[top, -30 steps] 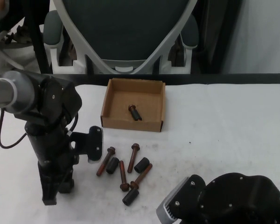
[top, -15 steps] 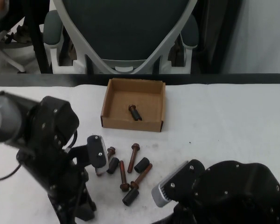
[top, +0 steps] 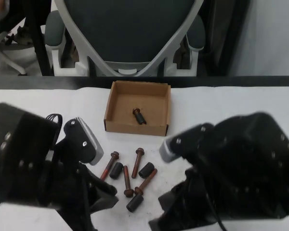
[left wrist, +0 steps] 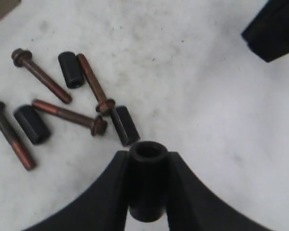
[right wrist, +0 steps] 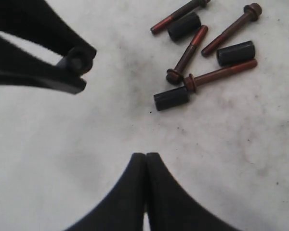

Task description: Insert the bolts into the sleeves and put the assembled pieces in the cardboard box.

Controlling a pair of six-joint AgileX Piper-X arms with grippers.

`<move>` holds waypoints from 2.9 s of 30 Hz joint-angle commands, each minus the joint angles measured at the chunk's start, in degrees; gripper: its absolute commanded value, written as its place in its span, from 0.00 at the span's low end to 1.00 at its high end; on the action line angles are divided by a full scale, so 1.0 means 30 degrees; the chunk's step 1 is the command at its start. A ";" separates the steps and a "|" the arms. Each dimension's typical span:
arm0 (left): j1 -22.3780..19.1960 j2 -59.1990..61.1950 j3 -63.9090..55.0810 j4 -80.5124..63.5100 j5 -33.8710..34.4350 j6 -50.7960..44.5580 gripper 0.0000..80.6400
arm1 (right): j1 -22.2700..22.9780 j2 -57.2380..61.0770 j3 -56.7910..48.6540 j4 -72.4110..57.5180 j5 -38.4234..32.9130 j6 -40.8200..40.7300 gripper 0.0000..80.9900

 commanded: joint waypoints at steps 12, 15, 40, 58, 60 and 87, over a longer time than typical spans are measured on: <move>-0.2037 -0.5633 0.6033 -1.0768 -0.2075 -0.4730 0.01 | -0.1329 -0.0081 -0.1862 0.3561 -0.0831 -0.7092 0.14; -0.2241 -0.5789 0.7718 -1.4249 -0.2068 -0.6241 0.01 | -0.1329 0.0137 -0.2116 0.3433 -0.0328 -0.8809 0.38; -0.2242 -0.5783 0.9799 -2.1962 -0.3514 -0.6055 0.01 | -0.1670 0.6479 -0.5038 -0.0736 0.4997 -1.2395 0.45; -0.2242 -0.5783 0.8049 -1.5597 -0.4518 -0.2984 0.01 | -0.2104 1.1880 -1.3549 0.4631 0.1621 -0.3233 0.35; -0.2242 -0.5783 0.8049 -1.5597 -0.4518 -0.2984 0.01 | -0.2417 1.2138 -1.3630 0.4585 0.0810 -0.1902 0.36; -0.2242 -0.5783 0.8049 -1.5516 -0.4489 -0.3300 0.01 | -0.3904 1.4939 -1.3618 0.4913 -0.0318 0.3751 0.51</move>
